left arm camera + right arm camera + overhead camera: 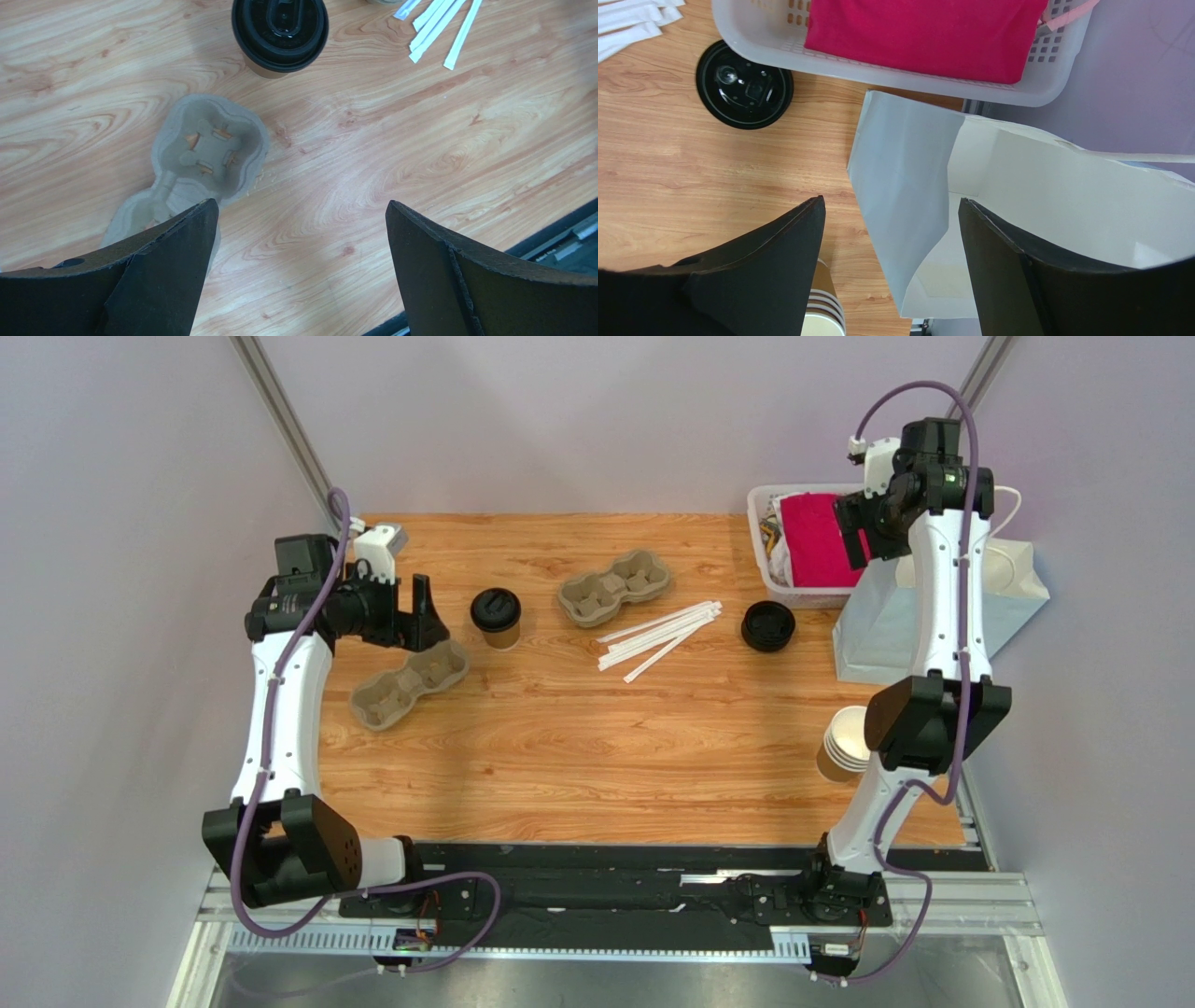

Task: Pack the takeout coffee

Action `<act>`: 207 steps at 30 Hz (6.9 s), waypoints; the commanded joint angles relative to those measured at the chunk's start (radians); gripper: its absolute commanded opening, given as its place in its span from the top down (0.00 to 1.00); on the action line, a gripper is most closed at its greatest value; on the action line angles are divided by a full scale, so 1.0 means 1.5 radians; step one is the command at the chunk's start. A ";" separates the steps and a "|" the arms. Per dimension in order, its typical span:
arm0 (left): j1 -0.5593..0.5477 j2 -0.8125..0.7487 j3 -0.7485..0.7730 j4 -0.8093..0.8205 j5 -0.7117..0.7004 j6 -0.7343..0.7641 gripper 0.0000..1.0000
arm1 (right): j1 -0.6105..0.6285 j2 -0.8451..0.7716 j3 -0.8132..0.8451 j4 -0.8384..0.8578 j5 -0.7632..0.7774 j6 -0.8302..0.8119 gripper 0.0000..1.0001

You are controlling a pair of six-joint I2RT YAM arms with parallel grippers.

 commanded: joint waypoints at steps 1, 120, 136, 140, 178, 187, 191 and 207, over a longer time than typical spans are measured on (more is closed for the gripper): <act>0.005 -0.028 0.030 -0.014 0.047 -0.030 0.02 | -0.016 0.008 0.036 0.000 0.046 -0.006 0.26; 0.067 0.008 -0.045 -0.032 -0.004 -0.140 0.01 | 0.362 0.017 -0.013 0.001 -0.328 -0.226 0.64; 0.299 0.005 -0.202 0.065 -0.012 -0.145 0.04 | 0.363 -0.033 -0.048 0.047 -0.314 -0.133 1.00; 0.323 0.041 -0.239 0.088 0.007 -0.174 0.05 | 0.362 -0.049 -0.065 0.067 -0.310 -0.123 1.00; 0.371 0.070 -0.281 0.285 0.138 -0.209 1.00 | 0.364 -0.093 -0.086 0.051 -0.343 -0.105 1.00; 0.299 -0.080 0.018 0.014 0.160 0.076 1.00 | 0.366 -0.124 -0.076 0.015 -0.365 -0.090 1.00; 0.242 -0.117 0.172 -0.016 0.182 0.126 1.00 | 0.375 -0.136 -0.090 -0.007 -0.359 -0.097 1.00; -0.295 -0.086 0.560 0.027 0.032 0.235 1.00 | 0.404 -0.124 -0.071 -0.020 -0.353 -0.062 1.00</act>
